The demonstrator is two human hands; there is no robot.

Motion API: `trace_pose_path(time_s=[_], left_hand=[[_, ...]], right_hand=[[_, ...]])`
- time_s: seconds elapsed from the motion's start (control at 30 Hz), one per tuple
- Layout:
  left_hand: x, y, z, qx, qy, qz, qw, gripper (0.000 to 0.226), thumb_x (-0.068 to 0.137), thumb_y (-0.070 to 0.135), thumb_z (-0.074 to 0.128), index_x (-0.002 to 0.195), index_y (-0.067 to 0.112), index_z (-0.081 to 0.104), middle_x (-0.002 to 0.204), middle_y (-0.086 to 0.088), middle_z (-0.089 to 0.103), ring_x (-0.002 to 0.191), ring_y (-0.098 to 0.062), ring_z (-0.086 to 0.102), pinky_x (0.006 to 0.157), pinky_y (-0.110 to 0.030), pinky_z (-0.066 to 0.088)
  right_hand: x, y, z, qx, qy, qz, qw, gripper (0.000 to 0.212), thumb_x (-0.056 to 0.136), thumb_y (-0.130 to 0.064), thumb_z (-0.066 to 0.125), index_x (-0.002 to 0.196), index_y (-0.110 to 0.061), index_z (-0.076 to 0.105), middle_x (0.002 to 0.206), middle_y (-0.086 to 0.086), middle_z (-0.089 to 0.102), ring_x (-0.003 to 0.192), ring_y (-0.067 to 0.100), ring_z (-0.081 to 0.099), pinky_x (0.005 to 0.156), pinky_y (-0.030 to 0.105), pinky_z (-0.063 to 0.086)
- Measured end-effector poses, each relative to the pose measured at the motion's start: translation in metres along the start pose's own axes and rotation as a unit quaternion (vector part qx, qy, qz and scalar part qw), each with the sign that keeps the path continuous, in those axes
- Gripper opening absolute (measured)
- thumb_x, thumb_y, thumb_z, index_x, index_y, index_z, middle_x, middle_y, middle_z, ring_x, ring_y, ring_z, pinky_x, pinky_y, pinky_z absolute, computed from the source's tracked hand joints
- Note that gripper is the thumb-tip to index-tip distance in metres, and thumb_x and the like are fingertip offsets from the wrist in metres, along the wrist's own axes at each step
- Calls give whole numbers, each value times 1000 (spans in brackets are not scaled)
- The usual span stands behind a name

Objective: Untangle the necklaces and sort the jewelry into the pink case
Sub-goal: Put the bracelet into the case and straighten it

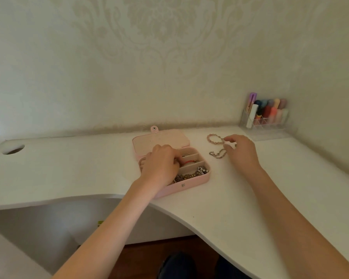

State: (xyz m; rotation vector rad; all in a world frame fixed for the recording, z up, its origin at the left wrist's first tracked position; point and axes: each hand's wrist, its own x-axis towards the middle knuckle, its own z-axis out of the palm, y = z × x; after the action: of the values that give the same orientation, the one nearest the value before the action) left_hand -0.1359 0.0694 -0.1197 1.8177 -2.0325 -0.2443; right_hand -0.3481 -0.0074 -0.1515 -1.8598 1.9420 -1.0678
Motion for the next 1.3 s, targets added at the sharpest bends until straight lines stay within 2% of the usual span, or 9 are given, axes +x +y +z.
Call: trace_pose_path(time_s=[0.07,0.23,0.37,0.5,0.63,0.8,0.93,1.1,1.3], left_hand=[[1,0,4,2,5,8,1000,36,90,10,42,100,30,69,112,1,58,108,-23,42,77,-32,25],[4,-1,9,19,24,29,999,35,90,8,41,99,27,69,111,3,62,106,-23,43,83,-36,29],[4,-1,10,44,46,34,997,36,90,9,41,98,30,69,107,7,65,103,-21,43,81,-36,25],[4,4,10,35,70,44,996,36,91,9,41,102,31,67,114,9,64,109,-20,42,87,-37,25],[6,11,11,22,70,55,996,34,90,11,42,102,32,66,113,9,63,110,-19,43,90,-38,28],[8,8,13,17,57,50,997,32,91,12,42,102,30,66,113,7,64,109,-20,45,90,-37,28],[9,11,13,2,64,58,996,31,89,11,44,100,29,67,111,7,64,108,-20,46,90,-35,30],[15,18,15,-170,69,52,982,28,87,8,51,109,17,64,107,2,66,102,-15,57,89,-25,43],[27,27,14,-326,32,2,945,24,79,21,71,102,19,62,98,1,68,88,-9,65,83,-27,51]], right_hand=[[-2,7,1,-10,-36,21,999,25,87,-23,64,110,-17,69,117,6,64,113,25,54,94,36,44],[-3,-1,2,4,-41,-6,999,10,83,-10,65,79,-18,70,90,2,69,85,18,59,80,32,48],[-4,1,4,-5,-52,-10,999,12,87,-5,57,89,-15,65,73,-2,53,71,17,52,67,28,40],[-2,1,5,3,-58,-4,998,16,92,-2,47,99,-15,56,79,2,52,72,17,49,68,30,40],[0,1,5,-15,-65,4,998,15,91,-16,57,106,-12,58,89,5,53,97,26,50,79,35,42],[2,-4,3,-46,-108,11,993,9,88,-20,63,81,-15,62,86,0,58,89,18,51,77,28,39],[2,-6,6,-97,-107,4,989,22,90,-16,54,79,-3,66,91,10,66,91,29,57,79,40,49],[-6,-27,-9,178,-99,-2,979,19,96,-19,50,91,-6,63,83,2,62,79,14,56,69,24,43],[-15,-53,-18,478,-219,21,851,17,98,-15,48,87,-9,59,80,-1,62,73,6,57,71,19,47]])
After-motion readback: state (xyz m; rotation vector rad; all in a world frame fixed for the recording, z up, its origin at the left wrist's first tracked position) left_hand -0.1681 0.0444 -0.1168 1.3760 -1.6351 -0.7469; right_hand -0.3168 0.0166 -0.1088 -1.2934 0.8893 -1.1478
